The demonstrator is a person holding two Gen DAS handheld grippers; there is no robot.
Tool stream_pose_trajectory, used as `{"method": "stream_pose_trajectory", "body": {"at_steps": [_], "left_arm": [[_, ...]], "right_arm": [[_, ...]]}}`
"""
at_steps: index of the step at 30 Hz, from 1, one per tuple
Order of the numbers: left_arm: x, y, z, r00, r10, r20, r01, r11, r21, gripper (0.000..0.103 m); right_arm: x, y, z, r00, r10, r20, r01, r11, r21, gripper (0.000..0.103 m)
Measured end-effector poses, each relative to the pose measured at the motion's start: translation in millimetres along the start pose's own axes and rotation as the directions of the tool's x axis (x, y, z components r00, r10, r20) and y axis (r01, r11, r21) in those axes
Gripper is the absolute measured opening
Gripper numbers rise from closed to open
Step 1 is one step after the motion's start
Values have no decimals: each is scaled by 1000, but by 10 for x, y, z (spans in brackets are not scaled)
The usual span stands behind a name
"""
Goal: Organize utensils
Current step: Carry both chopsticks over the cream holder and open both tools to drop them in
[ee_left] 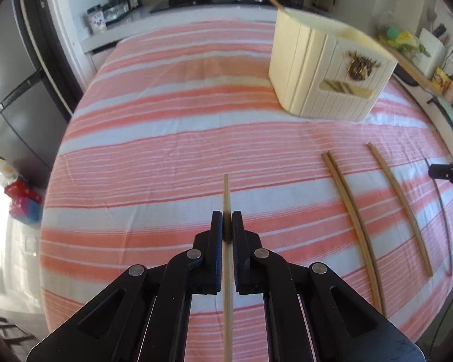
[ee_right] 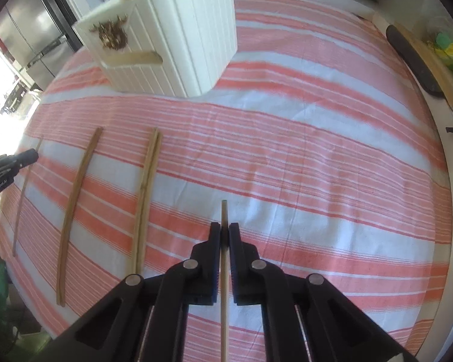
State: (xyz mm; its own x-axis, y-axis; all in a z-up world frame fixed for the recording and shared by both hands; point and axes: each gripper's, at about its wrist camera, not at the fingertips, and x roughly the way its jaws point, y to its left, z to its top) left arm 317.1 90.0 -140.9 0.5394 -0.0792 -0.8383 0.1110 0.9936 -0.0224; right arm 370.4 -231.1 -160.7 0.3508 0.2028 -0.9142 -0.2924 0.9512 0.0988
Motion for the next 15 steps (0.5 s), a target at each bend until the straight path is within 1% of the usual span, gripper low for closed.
{"method": "stream_pose_trajectory", "body": {"at_steps": [2, 4, 7, 11, 15], "left_arm": [[-305, 17, -11, 998, -16, 66, 17, 1000, -16, 4], [-636, 25, -46, 990, -37, 133, 41, 999, -31, 4], [-1101, 30, -117, 970, -68, 234, 81, 996, -47, 4], [-1524, 6, -182, 936, -92, 340, 117, 992, -54, 4], [-1792, -34, -146, 908, -107, 406, 143, 988, -59, 4]], "right_arm": [[-272, 20, -44, 997, 20, 70, -20, 1000, 0, 6], [-583, 33, -112, 989, 35, 143, -34, 999, -10, 6], [-1071, 73, -249, 968, 50, 245, -42, 998, -37, 6], [-1595, 251, -414, 923, 64, 379, -35, 996, -83, 6], [-1947, 361, -500, 876, 78, 475, -33, 994, -103, 6]]}}
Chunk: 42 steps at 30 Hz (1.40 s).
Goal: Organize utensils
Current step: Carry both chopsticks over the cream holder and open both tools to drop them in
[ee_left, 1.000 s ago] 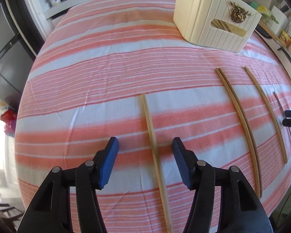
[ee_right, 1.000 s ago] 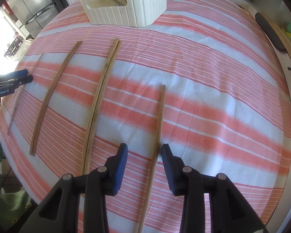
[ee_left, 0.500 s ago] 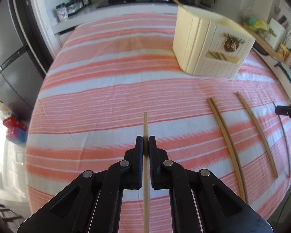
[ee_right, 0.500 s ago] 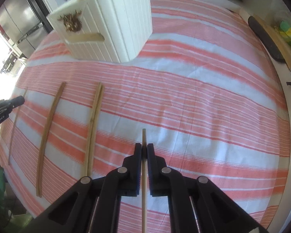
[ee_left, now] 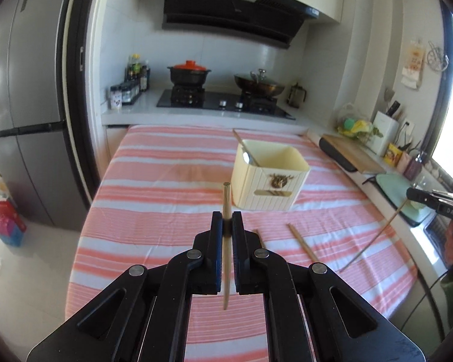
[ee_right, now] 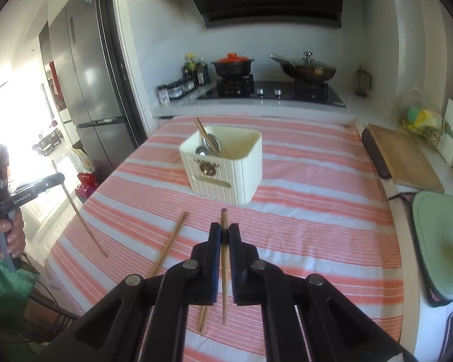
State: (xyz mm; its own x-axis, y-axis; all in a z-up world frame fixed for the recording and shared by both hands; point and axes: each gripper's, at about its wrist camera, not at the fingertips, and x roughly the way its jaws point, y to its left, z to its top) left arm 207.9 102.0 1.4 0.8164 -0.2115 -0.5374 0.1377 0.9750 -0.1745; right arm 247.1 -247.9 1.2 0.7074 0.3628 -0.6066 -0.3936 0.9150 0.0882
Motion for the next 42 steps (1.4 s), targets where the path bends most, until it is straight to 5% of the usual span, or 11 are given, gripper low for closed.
{"method": "stream_pose_trajectory", "body": {"at_steps": [6, 16, 22, 31, 36, 42], "left_arm": [[-123, -92, 255, 998, -29, 49, 29, 1000, -4, 4], [-99, -286, 608, 997, -60, 57, 57, 997, 45, 4], [-64, -401, 1126, 985, -66, 161, 59, 997, 46, 4], [645, -529, 1716, 967, 2, 255, -7, 1000, 22, 4], [1330, -489, 1754, 986, -6, 168, 16, 998, -58, 4], [2233, -422, 1560, 996, -44, -82, 34, 992, -120, 4]], "right_arm": [[-246, 101, 260, 993, -6, 114, 7, 1000, -8, 6], [-249, 128, 761, 989, 10, 149, -4, 999, -43, 6], [-120, 130, 1188, 981, 2, 195, 12, 997, -70, 6], [168, 71, 1807, 949, 14, 316, 7, 998, -64, 6], [605, 18, 1880, 951, -13, 308, 33, 998, -59, 6], [1500, -92, 1819, 998, -39, 50, 42, 997, -59, 6]]}}
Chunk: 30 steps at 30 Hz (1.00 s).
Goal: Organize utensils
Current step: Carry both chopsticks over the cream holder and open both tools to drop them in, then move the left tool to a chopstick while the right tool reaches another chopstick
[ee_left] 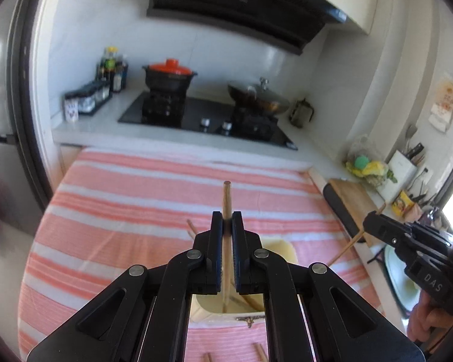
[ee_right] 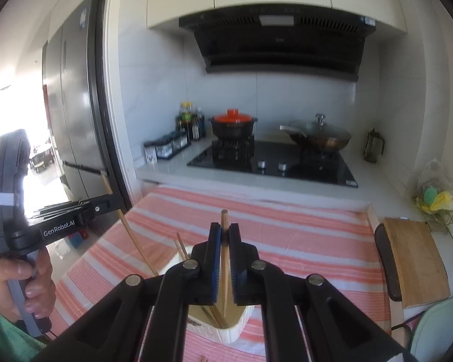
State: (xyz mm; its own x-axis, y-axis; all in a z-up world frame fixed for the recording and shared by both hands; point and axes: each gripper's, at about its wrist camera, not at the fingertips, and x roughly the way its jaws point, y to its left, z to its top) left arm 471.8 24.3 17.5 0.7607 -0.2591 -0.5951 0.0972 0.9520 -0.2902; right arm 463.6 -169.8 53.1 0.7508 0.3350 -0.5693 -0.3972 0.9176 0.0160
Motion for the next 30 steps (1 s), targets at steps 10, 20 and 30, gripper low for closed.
{"method": "stream_pose_trajectory", "body": {"at_steps": [10, 20, 30], "left_arm": [[335, 7, -145, 987, -17, -160, 9, 999, -52, 45], [-777, 486, -1425, 956, 127, -264, -76, 978, 194, 78], [-500, 235, -2711, 924, 156, -349, -116, 984, 135, 78]], "right_arm": [[734, -125, -150, 988, 86, -128, -71, 990, 120, 41], [-529, -217, -1413, 967, 147, -208, -144, 989, 28, 42], [-423, -30, -3006, 922, 155, -355, -102, 981, 162, 41]]}}
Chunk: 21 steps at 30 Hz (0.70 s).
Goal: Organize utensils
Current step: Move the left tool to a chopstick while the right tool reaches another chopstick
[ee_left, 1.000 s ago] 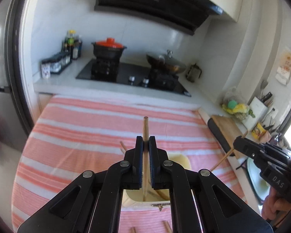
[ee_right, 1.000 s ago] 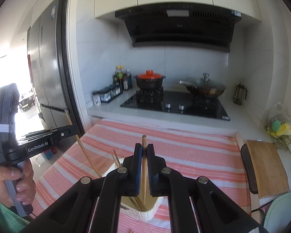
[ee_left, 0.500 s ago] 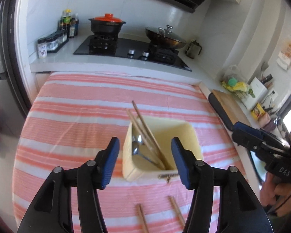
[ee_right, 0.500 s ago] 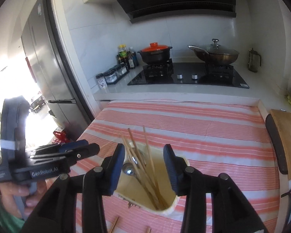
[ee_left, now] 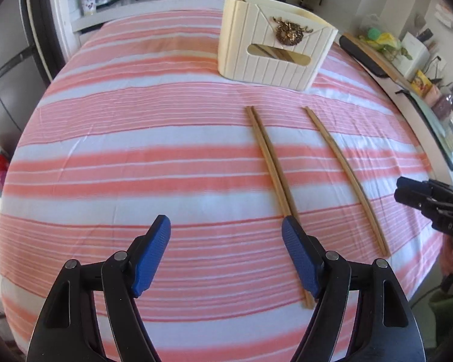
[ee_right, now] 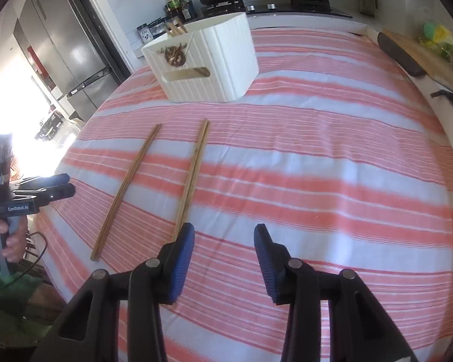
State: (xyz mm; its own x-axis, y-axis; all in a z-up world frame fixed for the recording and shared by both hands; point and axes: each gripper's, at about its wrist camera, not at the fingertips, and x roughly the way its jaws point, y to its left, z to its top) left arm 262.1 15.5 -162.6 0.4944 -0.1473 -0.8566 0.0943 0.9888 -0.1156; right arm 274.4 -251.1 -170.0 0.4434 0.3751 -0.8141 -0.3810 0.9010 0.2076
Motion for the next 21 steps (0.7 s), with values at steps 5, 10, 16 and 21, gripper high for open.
{"method": "stream_pose_trajectory", "body": {"at_steps": [5, 10, 16, 21], "left_arm": [[179, -224, 37, 999, 31, 5, -32, 998, 55, 78], [310, -306, -11, 997, 78, -12, -77, 993, 92, 78], [333, -226, -29, 999, 52, -13, -51, 997, 59, 79], [352, -237, -20, 998, 60, -10, -60, 997, 52, 80]], "right_arm": [[240, 107, 113, 1000, 11, -24, -11, 1000, 8, 29], [382, 87, 104, 997, 24, -74, -23, 1000, 7, 19], [357, 99, 102, 994, 73, -78, -72, 997, 8, 19], [436, 224, 149, 994, 11, -107, -18, 998, -57, 19]]}}
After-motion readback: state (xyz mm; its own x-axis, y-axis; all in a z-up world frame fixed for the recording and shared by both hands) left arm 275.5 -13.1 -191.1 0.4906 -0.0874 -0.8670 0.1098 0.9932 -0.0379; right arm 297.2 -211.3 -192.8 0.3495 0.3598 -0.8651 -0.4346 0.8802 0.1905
